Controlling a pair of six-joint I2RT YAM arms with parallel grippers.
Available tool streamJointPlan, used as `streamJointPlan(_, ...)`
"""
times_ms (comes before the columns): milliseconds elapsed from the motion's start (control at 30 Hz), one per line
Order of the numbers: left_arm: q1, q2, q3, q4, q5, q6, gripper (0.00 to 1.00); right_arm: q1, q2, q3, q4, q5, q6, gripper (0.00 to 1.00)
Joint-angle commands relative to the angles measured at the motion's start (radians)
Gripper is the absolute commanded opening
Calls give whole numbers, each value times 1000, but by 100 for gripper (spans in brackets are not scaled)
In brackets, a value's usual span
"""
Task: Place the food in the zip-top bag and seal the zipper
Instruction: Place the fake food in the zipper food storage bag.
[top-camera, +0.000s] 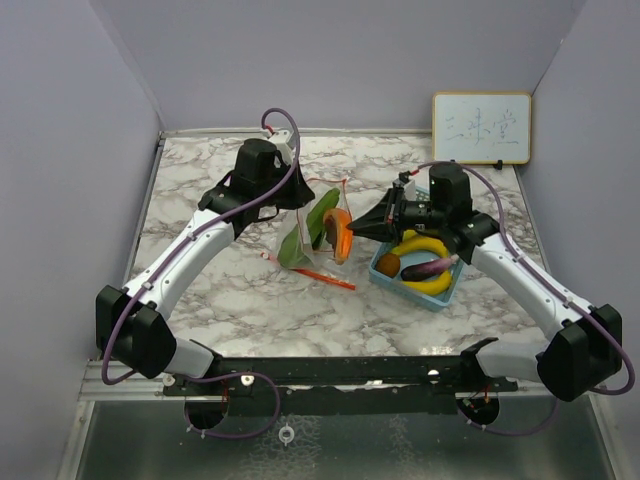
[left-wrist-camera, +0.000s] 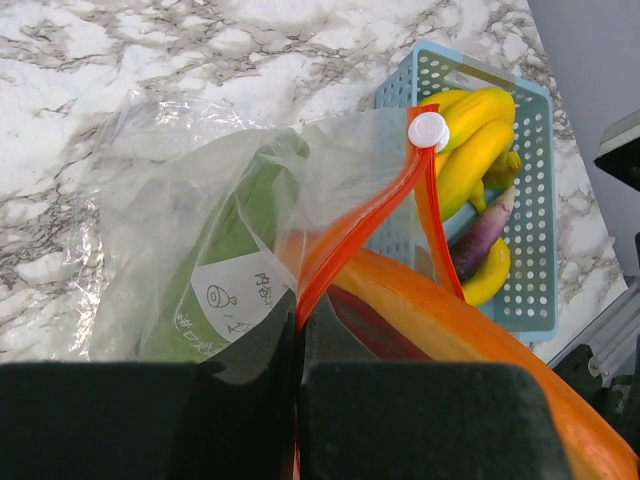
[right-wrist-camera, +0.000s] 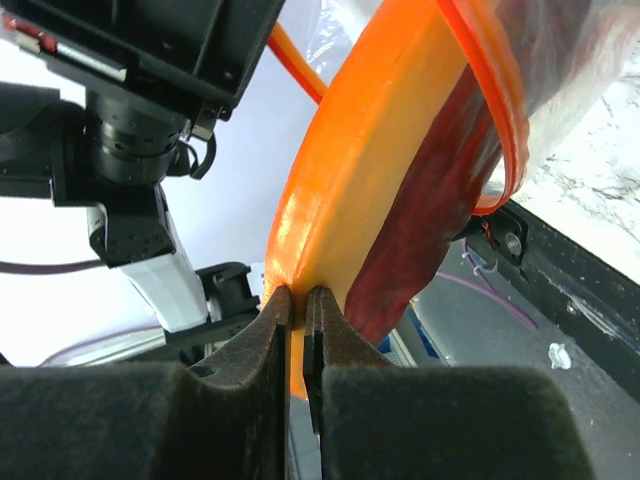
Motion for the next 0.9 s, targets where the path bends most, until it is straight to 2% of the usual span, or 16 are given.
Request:
streamJointPlan(0,4,-41,11,53,16,-14,0,9,7,39,-154,75,-7,2)
streamJointPlan(100,4,-44,7,54,16,-18,0,8,10,58,-222,205,-86,7)
streamJointPlan(167,4,-46,6,51,16,-21,0,7,31,111,-293,298,-180,14)
streamJointPlan(233,4,-48,4,48,17,-24,0,8,56,174,-350,363,-274,17)
streamJointPlan(400,4,-56,-2,41,12,-26,0,7,92,354,-513,511,-490,52)
streamJointPlan(467,4,-55,-7,42,13,-31,0,8,91,393,-537,520,-552,60)
streamJointPlan(867,4,-52,-25,55,35,-43,0,9,121,338,-718,322,-841,75)
